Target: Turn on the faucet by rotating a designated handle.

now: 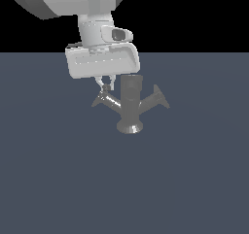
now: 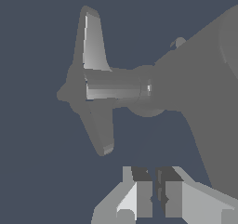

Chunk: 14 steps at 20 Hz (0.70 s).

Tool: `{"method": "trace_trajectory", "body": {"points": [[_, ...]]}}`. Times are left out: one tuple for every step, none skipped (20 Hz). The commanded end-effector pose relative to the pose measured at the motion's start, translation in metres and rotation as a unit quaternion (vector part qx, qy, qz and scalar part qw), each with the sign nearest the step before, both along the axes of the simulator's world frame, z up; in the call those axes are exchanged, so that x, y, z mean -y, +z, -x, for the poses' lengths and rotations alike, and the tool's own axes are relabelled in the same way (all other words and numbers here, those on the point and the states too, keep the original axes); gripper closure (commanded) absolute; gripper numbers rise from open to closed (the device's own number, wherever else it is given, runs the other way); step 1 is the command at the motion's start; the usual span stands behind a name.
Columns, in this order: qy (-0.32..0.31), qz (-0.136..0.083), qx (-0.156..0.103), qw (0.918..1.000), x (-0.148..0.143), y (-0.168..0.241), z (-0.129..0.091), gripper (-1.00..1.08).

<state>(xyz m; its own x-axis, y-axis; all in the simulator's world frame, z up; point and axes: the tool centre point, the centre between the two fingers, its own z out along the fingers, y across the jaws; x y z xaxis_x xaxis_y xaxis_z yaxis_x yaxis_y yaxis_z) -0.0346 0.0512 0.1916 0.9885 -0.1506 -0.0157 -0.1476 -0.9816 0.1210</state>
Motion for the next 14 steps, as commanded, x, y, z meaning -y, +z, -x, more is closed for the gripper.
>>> {"method": "trace_trajectory", "body": {"points": [[0.068, 0.022, -0.036, 0.9968, -0.030, -0.021, 0.005, -0.37], [0.023, 0.025, -0.014, 0.9993, 0.033, -0.043, -0.023, 0.71], [-0.007, 0.027, 0.000, 0.9996, 0.063, -0.027, -0.018, 0.71], [-0.029, -0.013, 0.021, 0.9993, -0.001, -0.026, -0.032, -0.75], [-0.033, -0.021, 0.025, 0.9989, -0.011, -0.022, -0.030, -0.75], [-0.035, -0.007, 0.072, 0.9967, 0.072, 0.030, -0.070, 0.60], [-0.036, -0.001, 0.089, 0.9954, 0.071, 0.046, -0.063, 0.60], [-0.084, 0.010, 0.079, 0.9933, 0.086, 0.020, -0.061, 0.64], [-0.091, 0.012, 0.077, 0.9928, 0.094, 0.019, -0.060, 0.64], [-0.101, 0.023, 0.082, 0.9912, 0.103, 0.008, -0.066, 0.81], [-0.107, -0.004, 0.098, 0.9894, 0.066, 0.012, -0.079, 0.76], [-0.121, 0.008, 0.117, 0.9857, 0.085, 0.014, -0.093, 0.36], [-0.140, 0.025, 0.135, 0.9806, 0.115, 0.015, -0.104, 0.08], [-0.104, 0.023, 0.134, 0.9852, 0.095, 0.005, -0.107, -0.08]]}}
